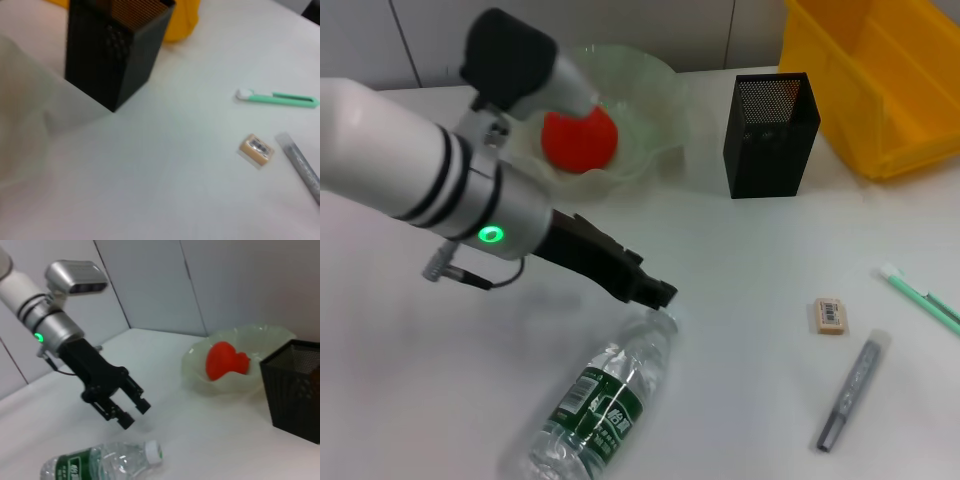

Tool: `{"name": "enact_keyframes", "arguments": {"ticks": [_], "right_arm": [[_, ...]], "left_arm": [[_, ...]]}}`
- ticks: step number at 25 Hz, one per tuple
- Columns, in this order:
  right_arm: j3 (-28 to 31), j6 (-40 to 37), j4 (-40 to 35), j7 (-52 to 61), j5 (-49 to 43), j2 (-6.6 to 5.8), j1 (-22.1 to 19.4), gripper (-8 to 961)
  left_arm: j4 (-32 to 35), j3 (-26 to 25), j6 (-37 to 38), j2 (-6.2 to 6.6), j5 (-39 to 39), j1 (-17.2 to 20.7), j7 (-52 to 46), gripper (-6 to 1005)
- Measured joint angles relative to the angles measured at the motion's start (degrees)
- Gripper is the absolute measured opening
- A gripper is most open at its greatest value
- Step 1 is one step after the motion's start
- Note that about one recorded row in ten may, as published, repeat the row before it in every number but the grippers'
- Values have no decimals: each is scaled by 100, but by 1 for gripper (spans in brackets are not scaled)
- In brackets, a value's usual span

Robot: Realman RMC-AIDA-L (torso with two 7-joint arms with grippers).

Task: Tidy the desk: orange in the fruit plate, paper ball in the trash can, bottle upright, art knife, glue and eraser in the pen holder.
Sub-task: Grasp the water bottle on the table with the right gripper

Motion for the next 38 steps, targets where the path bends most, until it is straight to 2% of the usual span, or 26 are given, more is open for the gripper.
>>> {"name": "enact_keyframes", "arguments": {"ticks": [6, 12, 25, 32, 38], "right_arm": [[-31, 258, 55, -76, -258, -41, 183, 618], [-31, 472, 105, -150, -341, -59, 294, 618], [-40, 858, 348, -239, -432, -72, 352, 618], [-40, 949, 361, -242, -433, -72, 374, 618], [-40, 1013, 368, -244, -433, -72, 409, 618]], "left_arm": [[564, 752, -238, -14, 834, 95, -1080, 583], [630, 1185, -655, -14, 1167, 211, -1695, 581], [662, 1507, -695, -22, 1160, 217, -2010, 579], [698, 1721, -733, -23, 741, 171, -2020, 577], [873, 1731, -736, -23, 706, 156, -2024, 576]]}}
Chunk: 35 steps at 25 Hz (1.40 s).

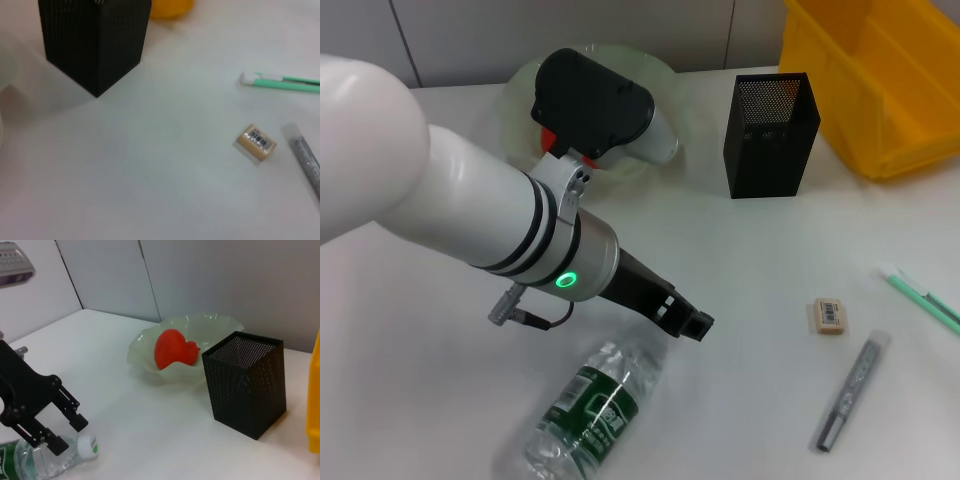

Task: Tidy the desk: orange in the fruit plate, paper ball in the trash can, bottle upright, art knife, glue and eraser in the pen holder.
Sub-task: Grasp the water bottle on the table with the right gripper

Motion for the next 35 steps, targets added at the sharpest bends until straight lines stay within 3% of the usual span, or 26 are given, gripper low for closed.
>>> {"name": "enact_keyframes", "arguments": {"ticks": [15, 23, 35], "right_arm": [[0, 0, 0, 1, -1, 0, 8, 618], [41, 0, 0, 9, -8, 0, 9, 618], [3, 89, 0, 57, -9, 0, 67, 618]], "left_arm": [[-244, 305, -498, 0, 97, -24, 16, 583], [-266, 581, -629, 0, 743, -45, 0, 583], [-213, 548, -604, 0, 892, -43, -2, 581]]}}
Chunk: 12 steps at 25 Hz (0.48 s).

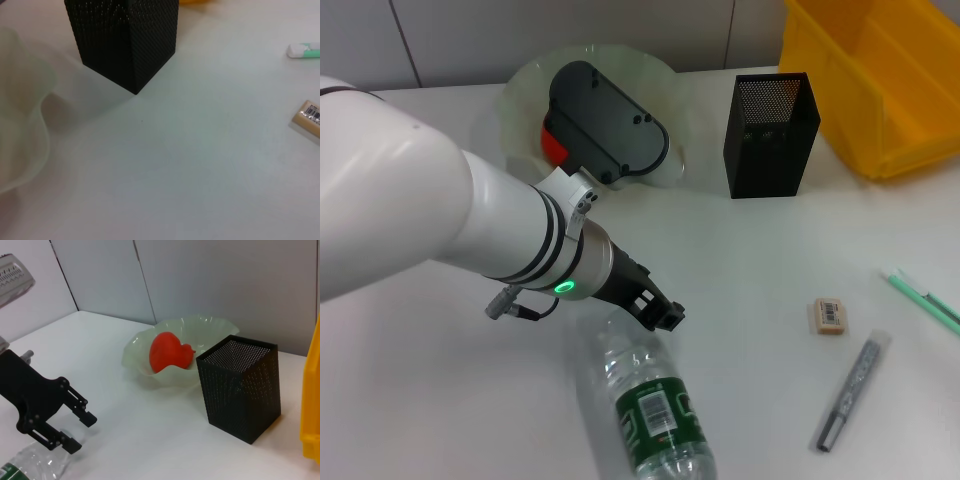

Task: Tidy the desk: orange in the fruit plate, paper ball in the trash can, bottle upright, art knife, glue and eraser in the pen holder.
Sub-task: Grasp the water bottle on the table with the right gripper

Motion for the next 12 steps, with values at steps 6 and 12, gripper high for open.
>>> {"name": "enact_keyframes", "arguments": {"ticks": [6, 12], "right_arm": [[-4, 32, 0, 10, 0, 0, 2, 618], [18, 43, 0, 27, 0, 1, 2, 618]], "left_arm": [[46, -25, 23, 0, 0, -1, 0, 580], [85, -50, 44, 0, 45, -1, 0, 578]]}}
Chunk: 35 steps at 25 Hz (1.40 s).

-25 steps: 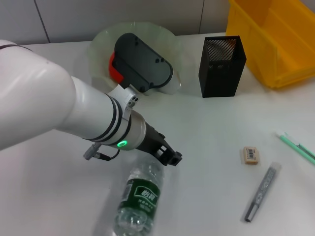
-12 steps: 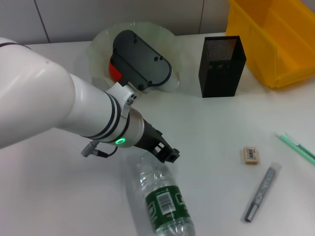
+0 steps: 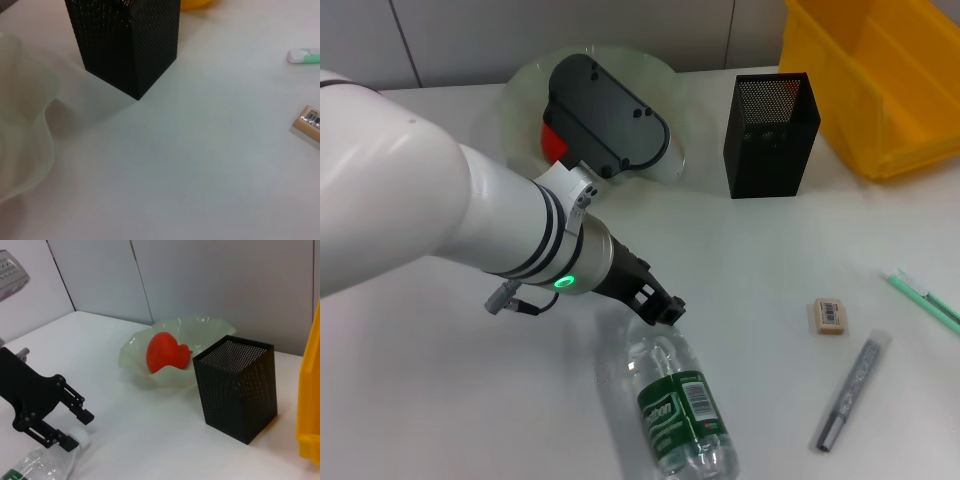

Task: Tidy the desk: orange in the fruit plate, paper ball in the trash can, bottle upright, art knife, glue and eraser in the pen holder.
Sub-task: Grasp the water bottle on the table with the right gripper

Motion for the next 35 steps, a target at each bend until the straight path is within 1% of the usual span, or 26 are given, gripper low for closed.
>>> {"name": "enact_keyframes", "arguments": {"ticks": [5, 12, 16, 26, 30, 32, 35], "right_arm": [[-21, 12, -19, 30, -37, 11, 22, 618], [-26, 33, -40, 58, -150, 71, 61, 618], [-29, 90, -8, 58, -173, 79, 73, 618], [-30, 220, -2, 67, -293, 125, 132, 618], [-30, 381, -1, 110, -414, 162, 181, 618], [-34, 484, -28, 223, -440, 202, 218, 618], [-60, 498, -67, 333, -443, 213, 236, 618]], "left_arm": [[77, -66, 105, 0, 74, 0, 0, 578], [92, -81, 163, 0, 84, 8, 1, 576], [109, -114, 163, 0, 157, 4, 6, 576], [142, -305, 173, 0, 339, -127, 19, 577], [165, -366, 173, 0, 361, -165, 14, 576], [170, -384, 173, 0, 361, -166, 13, 576], [170, -393, 173, 0, 361, -167, 12, 576]]}}
